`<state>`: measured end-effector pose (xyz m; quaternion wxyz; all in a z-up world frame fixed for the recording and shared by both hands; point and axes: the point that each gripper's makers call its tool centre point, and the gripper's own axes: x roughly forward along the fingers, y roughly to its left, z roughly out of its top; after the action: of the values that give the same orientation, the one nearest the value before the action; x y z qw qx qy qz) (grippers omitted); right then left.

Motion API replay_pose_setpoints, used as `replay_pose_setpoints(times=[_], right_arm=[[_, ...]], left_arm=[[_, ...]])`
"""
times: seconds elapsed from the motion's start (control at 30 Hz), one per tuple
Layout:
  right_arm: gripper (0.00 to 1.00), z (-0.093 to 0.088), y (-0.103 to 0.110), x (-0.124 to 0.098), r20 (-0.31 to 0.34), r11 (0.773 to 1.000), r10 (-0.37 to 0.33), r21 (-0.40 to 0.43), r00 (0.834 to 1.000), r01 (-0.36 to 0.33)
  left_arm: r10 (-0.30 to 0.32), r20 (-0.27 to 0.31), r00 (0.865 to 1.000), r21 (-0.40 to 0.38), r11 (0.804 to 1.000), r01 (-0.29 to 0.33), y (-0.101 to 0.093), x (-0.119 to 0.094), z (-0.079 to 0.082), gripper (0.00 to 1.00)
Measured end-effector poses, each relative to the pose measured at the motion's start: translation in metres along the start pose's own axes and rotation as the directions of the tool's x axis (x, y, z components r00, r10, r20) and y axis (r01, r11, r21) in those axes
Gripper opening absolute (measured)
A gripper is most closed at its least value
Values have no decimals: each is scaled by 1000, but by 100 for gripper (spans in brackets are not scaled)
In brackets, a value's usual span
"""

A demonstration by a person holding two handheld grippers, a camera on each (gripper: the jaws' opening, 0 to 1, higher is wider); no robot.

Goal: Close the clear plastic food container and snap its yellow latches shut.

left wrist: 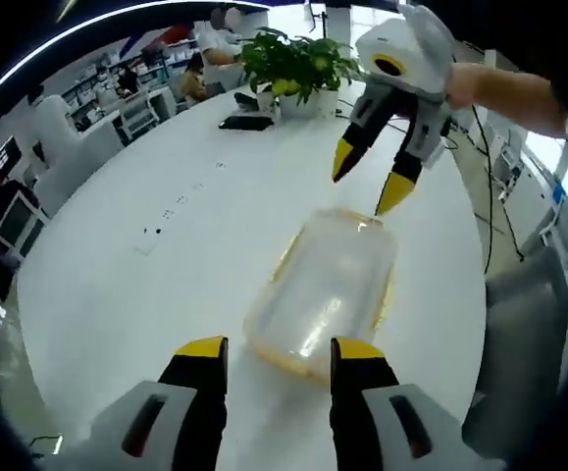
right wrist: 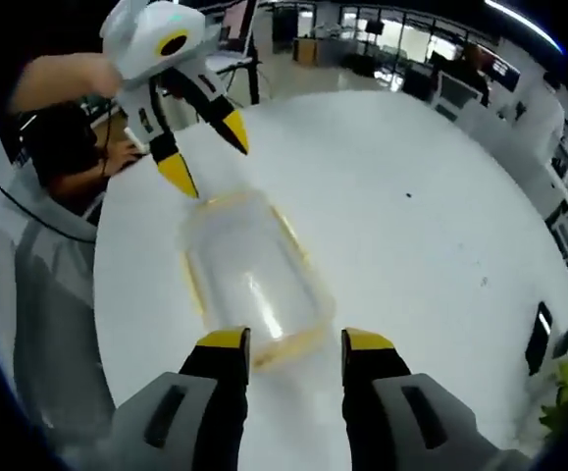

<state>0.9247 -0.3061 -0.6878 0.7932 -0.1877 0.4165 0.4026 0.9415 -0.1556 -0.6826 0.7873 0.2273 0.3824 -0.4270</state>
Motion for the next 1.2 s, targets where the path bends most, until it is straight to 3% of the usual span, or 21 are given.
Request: replay_pose_setpoints(times=[0.1, 0.23, 0.37, 0.6, 0.73, 1.2], right_arm=[[35, -4, -1, 3, 38, 996, -32, 90, 999, 29], [34, -6, -3, 4, 84, 982, -78, 176, 993, 62], [34, -5, 0, 6, 141, 956, -116, 286, 983, 71], [32, -12, 4, 13, 168, 907, -165, 412, 972, 83], [28, -18, 10, 17, 170, 893, -158, 446, 973, 67], [24, -24, 21, 15, 185, 872, -153, 487, 971, 45]], left_arm=[[9, 24, 1000, -131, 991, -6, -6, 4, -6, 35], [63, 42, 997, -236, 970, -52, -6, 5, -14, 35], [141, 83, 986, -355, 929, -103, 0, 0, -17, 34], [152, 102, 983, -422, 902, -96, -10, 2, -22, 31], [141, 97, 985, -418, 904, -88, -14, 6, -25, 29], [123, 97, 988, -426, 902, -70, -21, 13, -29, 24]])
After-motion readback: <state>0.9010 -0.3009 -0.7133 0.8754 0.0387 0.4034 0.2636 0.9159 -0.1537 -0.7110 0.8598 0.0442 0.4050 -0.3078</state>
